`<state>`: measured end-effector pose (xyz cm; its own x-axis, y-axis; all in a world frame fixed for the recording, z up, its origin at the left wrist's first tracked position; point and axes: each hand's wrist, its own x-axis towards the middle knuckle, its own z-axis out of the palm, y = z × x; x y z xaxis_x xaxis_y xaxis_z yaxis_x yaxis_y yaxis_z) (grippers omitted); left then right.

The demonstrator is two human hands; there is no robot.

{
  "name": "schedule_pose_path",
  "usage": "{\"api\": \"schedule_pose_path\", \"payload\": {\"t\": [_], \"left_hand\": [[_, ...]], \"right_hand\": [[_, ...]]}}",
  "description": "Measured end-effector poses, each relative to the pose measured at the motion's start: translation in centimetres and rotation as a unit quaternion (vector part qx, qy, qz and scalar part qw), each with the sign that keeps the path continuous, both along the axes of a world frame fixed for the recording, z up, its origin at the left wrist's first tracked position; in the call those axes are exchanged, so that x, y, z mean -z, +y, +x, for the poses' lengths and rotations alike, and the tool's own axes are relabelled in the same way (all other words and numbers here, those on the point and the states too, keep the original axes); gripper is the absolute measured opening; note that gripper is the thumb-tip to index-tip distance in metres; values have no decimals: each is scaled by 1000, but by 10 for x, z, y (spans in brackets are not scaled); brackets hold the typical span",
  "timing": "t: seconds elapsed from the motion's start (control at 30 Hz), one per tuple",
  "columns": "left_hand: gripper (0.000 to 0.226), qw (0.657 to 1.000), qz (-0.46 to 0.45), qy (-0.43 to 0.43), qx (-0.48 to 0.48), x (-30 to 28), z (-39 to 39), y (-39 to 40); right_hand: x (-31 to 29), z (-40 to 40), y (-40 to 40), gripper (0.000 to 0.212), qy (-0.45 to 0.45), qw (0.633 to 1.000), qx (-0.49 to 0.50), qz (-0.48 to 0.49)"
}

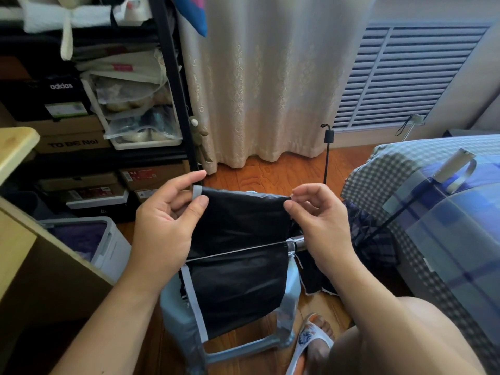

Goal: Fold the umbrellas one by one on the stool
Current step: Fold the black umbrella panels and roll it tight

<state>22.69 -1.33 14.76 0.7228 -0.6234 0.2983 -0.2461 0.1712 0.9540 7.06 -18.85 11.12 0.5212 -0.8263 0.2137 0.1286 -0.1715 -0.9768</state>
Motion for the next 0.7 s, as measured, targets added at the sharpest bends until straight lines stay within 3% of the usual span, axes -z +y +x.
{"api": "schedule_pose_path", "payload": {"t": [0.2, 0.37, 0.7], "left_hand": [[38, 1000, -13, 10, -7, -1, -1, 0], [38, 1000, -13, 11, -15, 0, 1, 0], [38, 1000, -9, 16, -7, -1, -2, 1]], "right_hand": [[-1, 1, -2, 19, -13, 1000, 2, -11], [-1, 0, 1, 37, -28, 999, -44, 2], [-1, -3, -2, 30, -25, 995, -67, 72]]}}
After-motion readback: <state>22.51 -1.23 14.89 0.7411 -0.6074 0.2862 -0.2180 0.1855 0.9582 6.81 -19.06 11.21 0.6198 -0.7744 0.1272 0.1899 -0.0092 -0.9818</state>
